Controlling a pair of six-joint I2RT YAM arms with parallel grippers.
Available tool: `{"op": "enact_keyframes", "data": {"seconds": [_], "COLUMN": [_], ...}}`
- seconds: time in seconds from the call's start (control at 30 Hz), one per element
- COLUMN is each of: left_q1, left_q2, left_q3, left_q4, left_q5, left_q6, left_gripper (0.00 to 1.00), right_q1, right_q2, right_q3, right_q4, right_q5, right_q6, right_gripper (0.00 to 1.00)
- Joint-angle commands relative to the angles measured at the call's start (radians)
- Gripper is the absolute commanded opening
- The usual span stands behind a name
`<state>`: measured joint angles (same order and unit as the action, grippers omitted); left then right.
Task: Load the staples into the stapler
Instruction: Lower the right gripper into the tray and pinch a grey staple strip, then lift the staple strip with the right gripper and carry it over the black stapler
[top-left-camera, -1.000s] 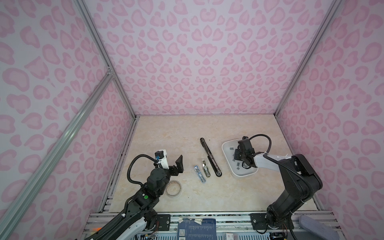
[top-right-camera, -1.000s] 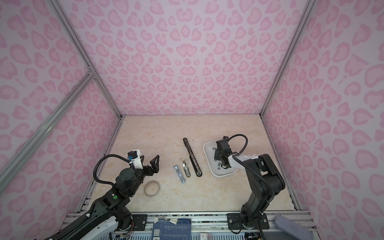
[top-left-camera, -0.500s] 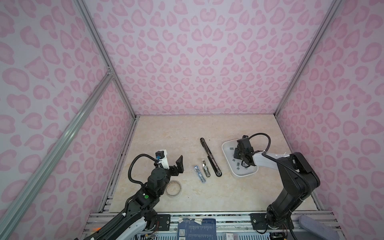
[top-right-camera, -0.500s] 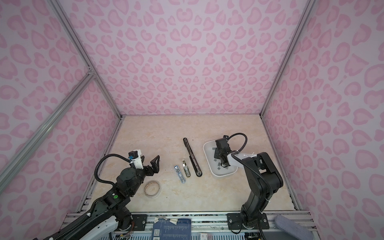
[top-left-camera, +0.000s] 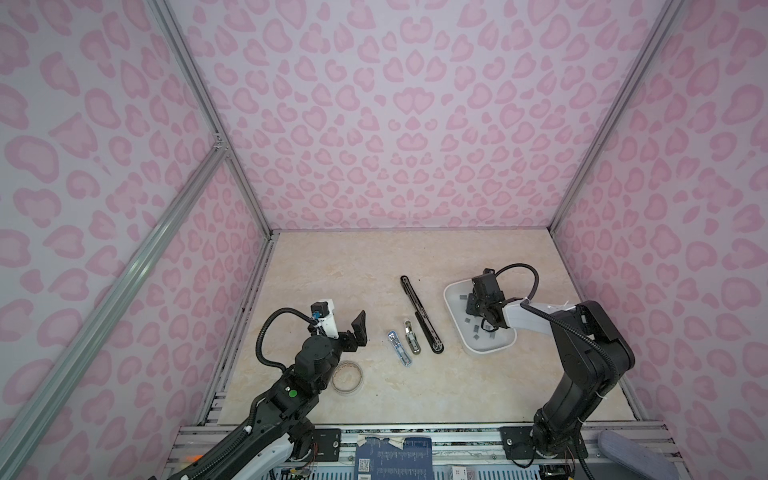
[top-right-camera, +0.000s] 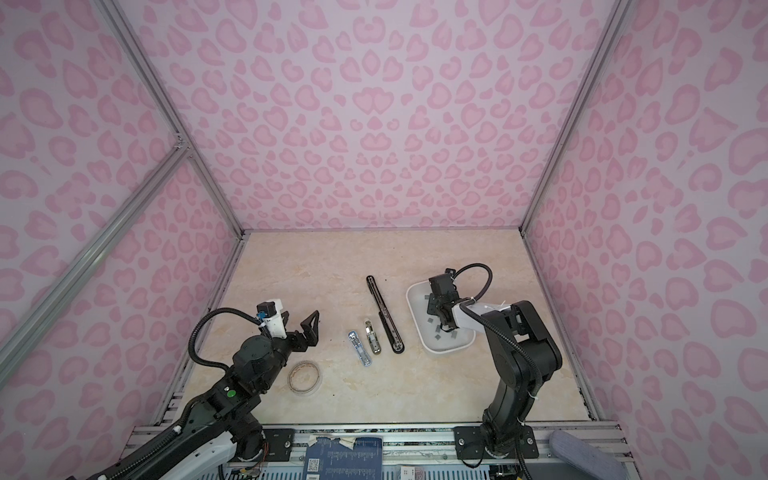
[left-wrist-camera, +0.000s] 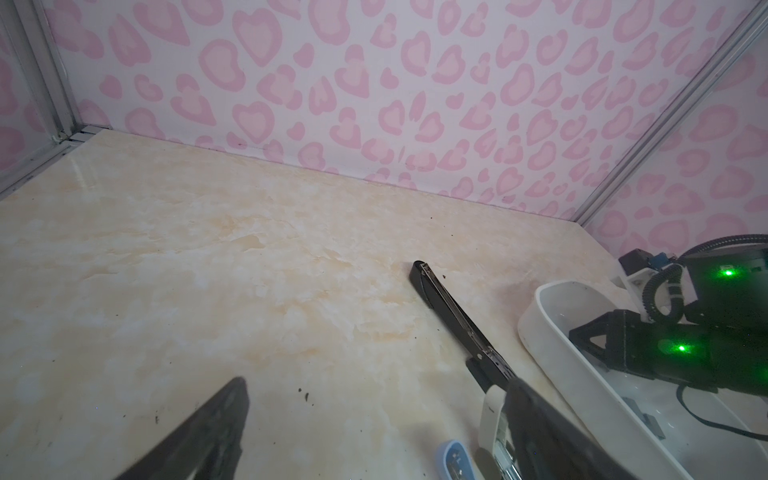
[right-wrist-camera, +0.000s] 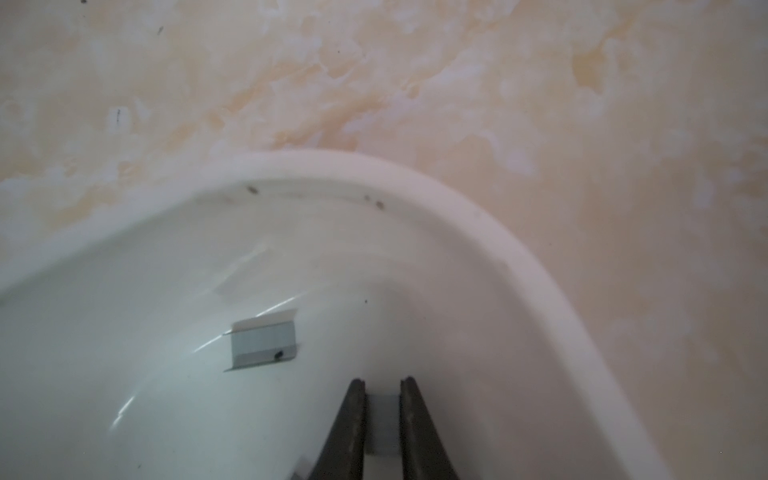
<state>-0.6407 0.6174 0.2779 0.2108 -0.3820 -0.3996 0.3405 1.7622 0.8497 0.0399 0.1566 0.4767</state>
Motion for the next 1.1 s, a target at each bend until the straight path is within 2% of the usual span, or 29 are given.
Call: {"op": "enact_keyframes", "data": {"seconds": [0.0,0.3,0.47,0.77,1.07], "left_q1": [0.001,0.001,0.001,0.001,0.001], "left_q2": [-0.005,-0.01,-0.01,-0.005,-0.02], "left_q3": [0.0,-0.002,-0.002,-0.003,-0.002], "left_q4": [0.021,0.019,0.022,0.021,0.012], "left_q5": [0.0,0.0,-0.002,-0.001,0.014], "left_q6": [0.002,0.005,0.006,0.007,0.005], "left_gripper": [0.97,0.97,0.97,0.97,0.97], "right_q1": [0.005,0.028,0.035,0.042,0.049], "right_q2": [0.013,0.044,0.049,0.05,-0.041], "right_q3": [0.004,0.043,0.048,0.051,0.024], "right_q4": [-0.037,-0.073,-0.08,-0.084,-0.082], "right_q5": [0.004,0.051,0.07,0.075,0.054], "right_q6": [-0.008,-0.012,-0.014,-0.017,-0.033], "right_gripper": [0.21,0.24,0.19,0.15,0.13]}}
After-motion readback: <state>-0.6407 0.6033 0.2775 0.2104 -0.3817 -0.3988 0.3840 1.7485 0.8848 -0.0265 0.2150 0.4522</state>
